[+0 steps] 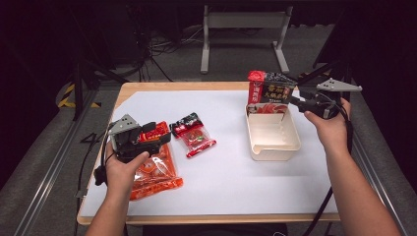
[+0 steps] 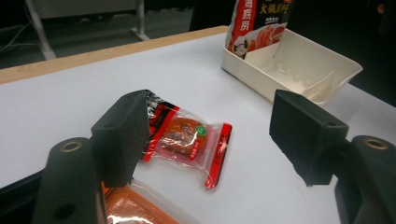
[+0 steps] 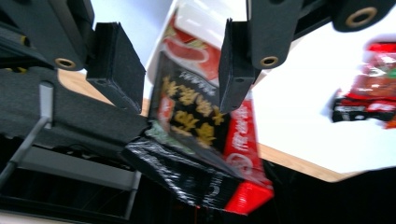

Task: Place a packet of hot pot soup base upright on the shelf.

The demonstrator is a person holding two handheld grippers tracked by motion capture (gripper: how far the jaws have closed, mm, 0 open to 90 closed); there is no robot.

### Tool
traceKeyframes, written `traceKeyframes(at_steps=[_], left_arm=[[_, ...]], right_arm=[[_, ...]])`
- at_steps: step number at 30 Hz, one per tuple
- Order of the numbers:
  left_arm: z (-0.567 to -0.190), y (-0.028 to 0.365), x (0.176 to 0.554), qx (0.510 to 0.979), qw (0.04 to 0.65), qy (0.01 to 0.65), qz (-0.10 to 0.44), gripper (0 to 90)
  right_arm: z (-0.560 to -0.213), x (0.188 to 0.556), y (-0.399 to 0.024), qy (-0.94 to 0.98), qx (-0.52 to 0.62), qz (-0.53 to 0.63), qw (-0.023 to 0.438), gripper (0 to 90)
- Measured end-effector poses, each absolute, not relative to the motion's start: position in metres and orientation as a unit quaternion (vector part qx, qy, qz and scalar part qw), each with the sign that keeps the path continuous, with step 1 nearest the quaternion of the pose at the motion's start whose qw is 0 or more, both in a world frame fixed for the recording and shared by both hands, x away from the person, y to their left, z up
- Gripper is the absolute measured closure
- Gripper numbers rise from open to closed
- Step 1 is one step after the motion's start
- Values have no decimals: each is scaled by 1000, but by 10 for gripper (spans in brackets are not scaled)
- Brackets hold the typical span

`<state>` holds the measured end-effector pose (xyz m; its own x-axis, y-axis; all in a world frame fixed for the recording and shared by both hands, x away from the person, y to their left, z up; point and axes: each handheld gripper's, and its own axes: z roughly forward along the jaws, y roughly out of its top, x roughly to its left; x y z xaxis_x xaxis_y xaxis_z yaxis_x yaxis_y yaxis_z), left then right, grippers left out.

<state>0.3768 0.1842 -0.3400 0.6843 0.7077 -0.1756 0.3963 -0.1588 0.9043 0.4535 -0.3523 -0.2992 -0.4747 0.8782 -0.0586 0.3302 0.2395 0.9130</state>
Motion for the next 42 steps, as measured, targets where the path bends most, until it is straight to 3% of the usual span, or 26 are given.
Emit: traceKeyframes(at_steps=[6,10,20,31,42], left_arm=[[-338,186,374,753,525,365,155,398],[-336,189,372,753,525,360,170,418],[-336,191,372,765,521,341,165,343],[-337,202,373,779,495,339,183,354],[-333,224,378,777,491,344,189,285]], right_arm=[[-299,430,-343,734,397,476,276,474],[-299,414,-333,736,375,494,272,454],[-307,393,-314,758,350,485,262,408],[-315,385,-305,762,342,499,229,371],[-318,378,-291,779,323,492,216,370]])
